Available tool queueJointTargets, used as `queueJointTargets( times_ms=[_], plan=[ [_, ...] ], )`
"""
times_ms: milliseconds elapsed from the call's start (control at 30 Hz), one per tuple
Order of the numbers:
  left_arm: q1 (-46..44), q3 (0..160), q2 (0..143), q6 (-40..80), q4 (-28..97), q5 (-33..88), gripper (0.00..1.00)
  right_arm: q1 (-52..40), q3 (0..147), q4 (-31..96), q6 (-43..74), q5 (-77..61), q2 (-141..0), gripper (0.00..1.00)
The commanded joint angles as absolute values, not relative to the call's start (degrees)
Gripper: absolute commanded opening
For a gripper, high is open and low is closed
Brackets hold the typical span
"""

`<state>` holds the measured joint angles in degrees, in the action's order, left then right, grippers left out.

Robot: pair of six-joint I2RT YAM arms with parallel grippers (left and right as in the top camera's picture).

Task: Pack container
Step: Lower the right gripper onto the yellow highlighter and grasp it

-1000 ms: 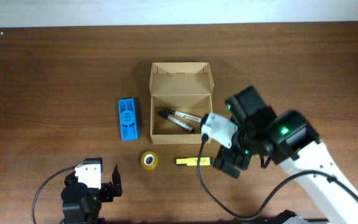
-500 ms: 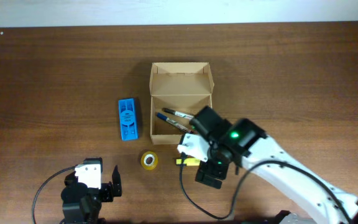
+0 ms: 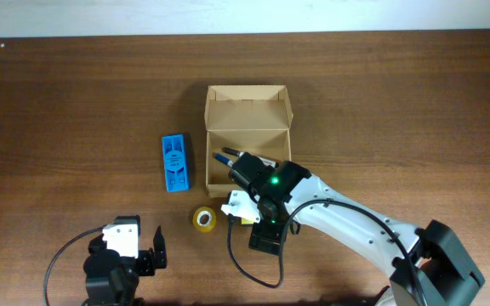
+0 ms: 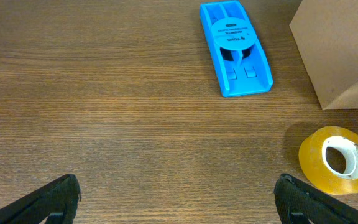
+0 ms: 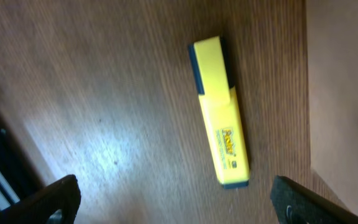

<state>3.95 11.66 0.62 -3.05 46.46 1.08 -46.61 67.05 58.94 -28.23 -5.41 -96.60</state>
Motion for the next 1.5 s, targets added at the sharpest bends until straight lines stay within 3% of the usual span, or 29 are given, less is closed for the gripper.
queueJointTargets(
  times_ms=[0, 733, 900, 1133, 1467],
  plan=[
    [4.1, 11.3, 0.3, -4.0, 46.5, 1.1, 1.0, -46.9, 66.5, 57.7, -27.6, -4.8, -97.1, 0.99],
    [4.1, 11.3, 0.3, -4.0, 46.5, 1.1, 1.0, -46.5, 66.5, 52.2, -27.6, 3.3, -107.2, 1.0],
    [4.1, 11.3, 0.3, -4.0, 46.5, 1.1, 1.0, -44.8, 66.5, 51.3, -27.6, 2.9, -107.5, 0.85],
    [4.1, 11.3, 0.3, -4.0, 46.5, 1.1, 0.99, -44.2, 66.5, 51.5, -27.6, -3.5, -107.5, 0.77],
    [4.1, 11.3, 0.3, -4.0, 46.5, 1.1, 0.99, -44.2, 62.0, 50.5, -27.6, -6.0, -107.5, 0.75]
  ],
)
